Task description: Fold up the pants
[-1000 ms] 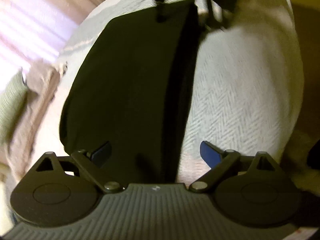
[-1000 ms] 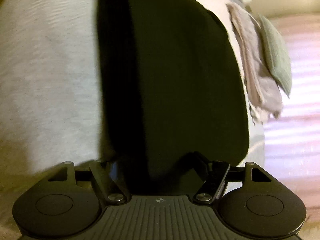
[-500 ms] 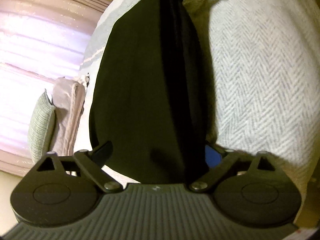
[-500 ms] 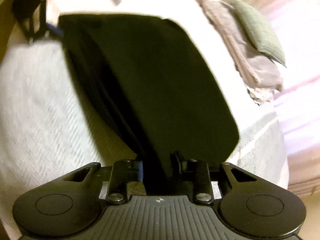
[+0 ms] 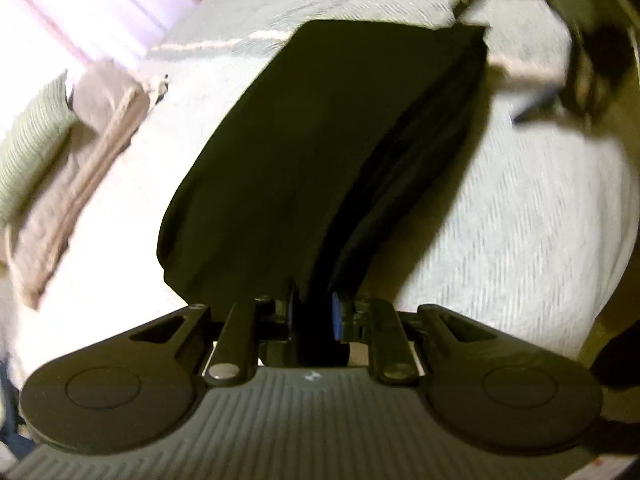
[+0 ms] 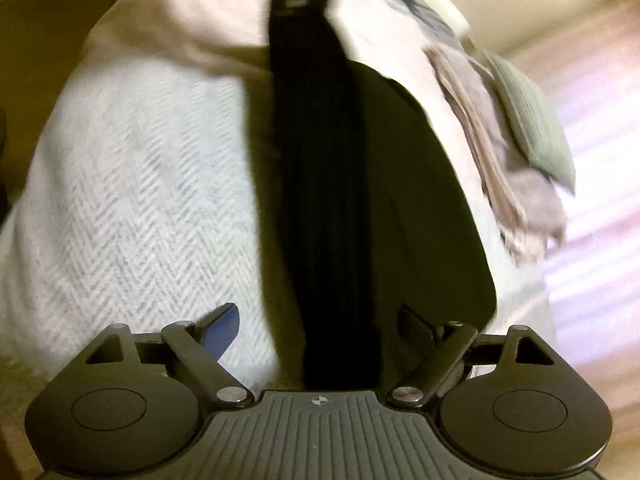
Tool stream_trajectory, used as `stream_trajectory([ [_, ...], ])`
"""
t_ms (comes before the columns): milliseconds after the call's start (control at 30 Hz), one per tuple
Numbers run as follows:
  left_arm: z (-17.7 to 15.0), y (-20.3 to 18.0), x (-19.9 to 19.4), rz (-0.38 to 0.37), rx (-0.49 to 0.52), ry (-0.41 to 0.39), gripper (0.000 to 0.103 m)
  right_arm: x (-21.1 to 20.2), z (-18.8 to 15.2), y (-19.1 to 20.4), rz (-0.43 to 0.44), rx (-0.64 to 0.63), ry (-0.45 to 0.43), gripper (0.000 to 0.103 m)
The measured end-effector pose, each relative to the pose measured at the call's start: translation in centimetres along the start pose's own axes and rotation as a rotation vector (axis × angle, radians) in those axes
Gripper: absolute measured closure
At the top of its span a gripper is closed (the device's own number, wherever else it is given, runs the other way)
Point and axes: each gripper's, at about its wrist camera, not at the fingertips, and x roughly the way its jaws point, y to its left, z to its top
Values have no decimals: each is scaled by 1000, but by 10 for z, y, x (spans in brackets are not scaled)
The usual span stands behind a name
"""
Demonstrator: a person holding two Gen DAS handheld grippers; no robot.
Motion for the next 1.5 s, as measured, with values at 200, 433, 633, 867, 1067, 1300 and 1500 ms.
stream_trajectory([
  [200, -1, 14, -1, -61, -22, 8, 85, 38, 0, -30, 25, 66, 113, 77],
  [433, -14, -12, -9, 4, 35, 39, 65, 18, 27, -85, 87, 187, 144, 88],
  [633, -13, -43, 1, 112, 163, 48, 39, 6, 45, -112, 159, 231, 187, 88],
  [867, -14, -61, 26, 153, 257, 56, 38, -5, 59, -136, 220, 304, 225, 88],
  [1067, -14, -65, 15, 131, 223, 27, 38, 3, 68, -162, 239, 334, 244, 88],
  [1300, -5, -56, 16, 135, 157, 19, 38, 3, 74, -175, 261, 379, 264, 88],
  [1500, -19, -39, 26, 166, 158, 85, 61, 0, 74, -175, 268, 370, 278, 89],
])
